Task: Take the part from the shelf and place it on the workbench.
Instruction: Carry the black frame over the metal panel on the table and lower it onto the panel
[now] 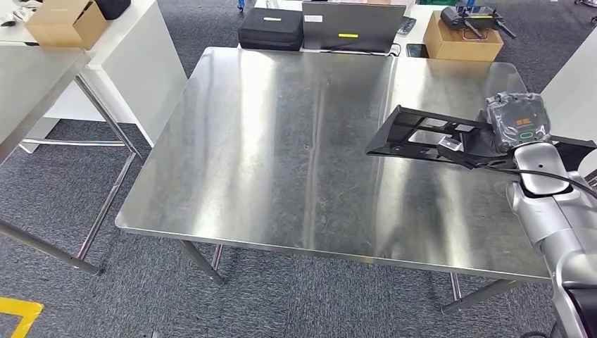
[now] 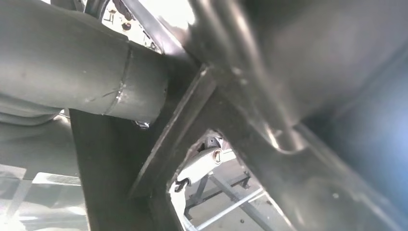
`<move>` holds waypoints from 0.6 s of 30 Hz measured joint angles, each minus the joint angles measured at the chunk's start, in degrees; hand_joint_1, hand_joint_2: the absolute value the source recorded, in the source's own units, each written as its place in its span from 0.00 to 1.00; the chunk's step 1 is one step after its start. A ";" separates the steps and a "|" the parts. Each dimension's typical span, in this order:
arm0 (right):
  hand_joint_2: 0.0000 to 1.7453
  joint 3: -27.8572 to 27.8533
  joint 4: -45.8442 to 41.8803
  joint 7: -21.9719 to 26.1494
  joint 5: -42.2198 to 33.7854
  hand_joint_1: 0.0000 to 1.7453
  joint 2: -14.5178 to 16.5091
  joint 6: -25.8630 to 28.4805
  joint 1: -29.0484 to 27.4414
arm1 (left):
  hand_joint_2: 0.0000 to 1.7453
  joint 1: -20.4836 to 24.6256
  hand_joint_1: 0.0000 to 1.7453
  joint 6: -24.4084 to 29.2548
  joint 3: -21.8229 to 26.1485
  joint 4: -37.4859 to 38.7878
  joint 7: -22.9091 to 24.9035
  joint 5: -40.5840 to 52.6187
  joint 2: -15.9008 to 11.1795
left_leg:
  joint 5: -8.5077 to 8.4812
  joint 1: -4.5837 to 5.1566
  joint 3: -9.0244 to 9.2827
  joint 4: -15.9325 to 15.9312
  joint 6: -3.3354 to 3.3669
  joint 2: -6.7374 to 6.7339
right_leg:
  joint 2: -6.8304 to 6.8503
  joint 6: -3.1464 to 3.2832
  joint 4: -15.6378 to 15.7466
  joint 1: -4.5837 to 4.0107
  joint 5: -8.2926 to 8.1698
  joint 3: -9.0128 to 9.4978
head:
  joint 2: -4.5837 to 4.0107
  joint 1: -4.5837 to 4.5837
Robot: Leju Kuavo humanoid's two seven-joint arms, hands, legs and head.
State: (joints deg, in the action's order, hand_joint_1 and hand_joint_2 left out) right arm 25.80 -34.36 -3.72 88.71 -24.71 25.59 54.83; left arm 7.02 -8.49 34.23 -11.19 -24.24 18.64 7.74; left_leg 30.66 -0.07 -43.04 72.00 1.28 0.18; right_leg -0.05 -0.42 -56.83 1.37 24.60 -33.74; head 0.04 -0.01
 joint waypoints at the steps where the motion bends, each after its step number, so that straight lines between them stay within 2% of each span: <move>1: 0.00 -0.01 0.02 -0.16 -0.03 1.00 0.05 0.04 -0.17 | 1.00 -0.01 0.00 -0.01 0.00 0.00 0.01 0.00 -0.04 | -2.69 0.05 1.20 -3.71 0.38 -0.02 | 0.00 -0.07 0.03 -0.06 0.34 0.49 | 0.00 -0.01; 2: 0.00 -0.02 0.07 -0.38 -0.05 1.00 0.13 0.16 -0.30 | 1.00 0.00 0.00 -0.02 0.01 0.00 0.01 0.00 -0.14 | -5.41 0.23 2.81 -8.05 0.99 -0.04 | -0.01 -0.16 0.07 -0.09 0.66 0.95 | 0.00 0.02; 3: 0.00 -0.03 0.14 -0.70 -0.07 1.00 0.24 0.40 -0.41 | 1.00 0.04 0.00 -0.03 0.01 0.00 0.04 0.02 -0.24 | -6.90 0.47 4.22 -11.48 1.53 -0.04 | -0.07 -0.32 0.12 -0.21 0.95 1.29 | 0.00 0.03; 4: 0.00 -0.06 0.25 -1.12 -0.07 1.00 0.33 0.70 -0.59 | 1.00 0.08 0.00 -0.04 0.01 0.00 0.10 0.05 -0.33 | -7.51 0.71 5.18 -13.62 1.99 -0.02 | -0.11 -0.56 0.18 -0.28 1.20 1.49 | 0.00 0.07; 5: 0.00 -0.12 0.36 -1.57 -0.06 1.00 0.44 1.06 -0.89 | 1.00 0.13 0.00 -0.06 0.01 0.00 0.21 0.13 -0.40 | -7.43 0.94 5.59 -14.50 2.33 0.01 | -0.14 -0.85 0.24 -0.31 1.41 1.61 | 0.00 0.07; 6: 0.00 -0.21 0.44 -2.07 -0.02 1.00 0.56 1.38 -1.30 | 1.00 0.17 0.00 -0.06 0.00 0.00 0.43 0.24 -0.42 | -7.10 1.07 5.77 -14.54 2.53 0.05 | -0.17 -1.19 0.35 -0.42 1.60 1.72 | 0.00 0.06; 8: 0.00 -0.46 0.50 -2.99 0.09 1.00 0.77 1.81 -2.38 | 1.00 0.24 0.00 0.06 0.00 0.00 1.06 0.45 -0.39 | -7.88 0.80 6.58 -15.36 3.02 0.03 | -0.10 -1.63 -0.26 -0.62 2.22 1.59 | 0.01 0.06; 10: 0.00 -0.83 0.67 -3.74 0.16 1.00 0.96 2.05 -3.34 | 1.00 0.49 0.00 0.46 0.00 0.00 1.92 0.52 -0.36 | -8.31 0.51 7.41 -16.17 3.44 0.01 | -0.06 -1.45 -4.58 -0.73 4.20 -0.49 | 0.01 0.14; 12: 0.00 -1.26 1.04 -4.15 0.11 1.00 1.31 2.00 -4.26 | 1.00 0.78 0.00 0.98 0.01 0.00 2.79 0.53 -0.37 | -8.11 0.61 7.62 -16.21 3.68 0.11 | -0.06 -1.22 -12.22 -0.52 6.97 -4.77 | 0.00 0.20; 13: 0.00 -1.55 1.32 -4.17 -0.16 1.00 1.60 1.64 -4.75 | 1.00 0.86 0.00 1.32 0.01 0.00 3.25 0.53 -0.36 | -7.96 0.63 7.70 -16.18 3.68 0.19 | -0.05 -1.41 -15.12 -0.44 7.70 -6.65 | 0.00 0.20; 14: 0.00 -1.96 1.70 -4.05 -0.69 1.00 2.01 0.71 -5.18 | 1.00 0.91 0.00 1.61 0.02 0.00 3.76 0.55 -0.34 | -7.79 0.63 7.79 -16.12 3.62 0.28 | -0.05 -1.84 -16.06 -0.33 7.52 -7.57 | 0.00 0.20; 15: 0.00 -2.55 2.16 -3.87 -1.45 1.00 2.46 -0.86 -5.46 | 1.00 0.95 0.00 1.87 0.03 0.00 4.24 0.57 -0.30 | -7.60 0.62 7.90 -16.00 3.50 0.38 | -0.03 -2.43 -14.60 -0.21 6.36 -7.24 | 0.00 0.21; 17: 0.00 -4.31 3.26 -3.58 -3.23 1.00 3.29 -5.32 -5.60 | 1.00 1.01 0.00 2.04 0.04 0.00 4.92 0.61 -0.19 | -7.02 0.60 8.08 -15.44 3.04 0.66 | 0.06 -3.51 -6.75 0.18 2.61 -3.97 | 0.00 0.24; 18: 0.00 -5.23 3.78 -3.54 -3.89 1.00 3.62 -7.20 -5.53 | 1.00 1.04 0.00 2.04 0.06 0.00 5.08 0.62 -0.14 | -6.65 0.72 8.03 -15.03 2.69 0.82 | 0.09 -3.62 -3.24 0.18 1.16 -2.26 | 0.00 0.27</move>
State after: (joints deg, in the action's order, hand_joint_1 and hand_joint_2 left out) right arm 20.57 -30.57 -7.25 84.82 -21.09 18.39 49.30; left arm 8.06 -6.45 34.29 -11.19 -19.16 19.26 7.60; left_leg 24.01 0.65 -35.01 56.97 3.97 1.00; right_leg 0.04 -4.04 -60.07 1.55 25.77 -35.99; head 0.04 0.27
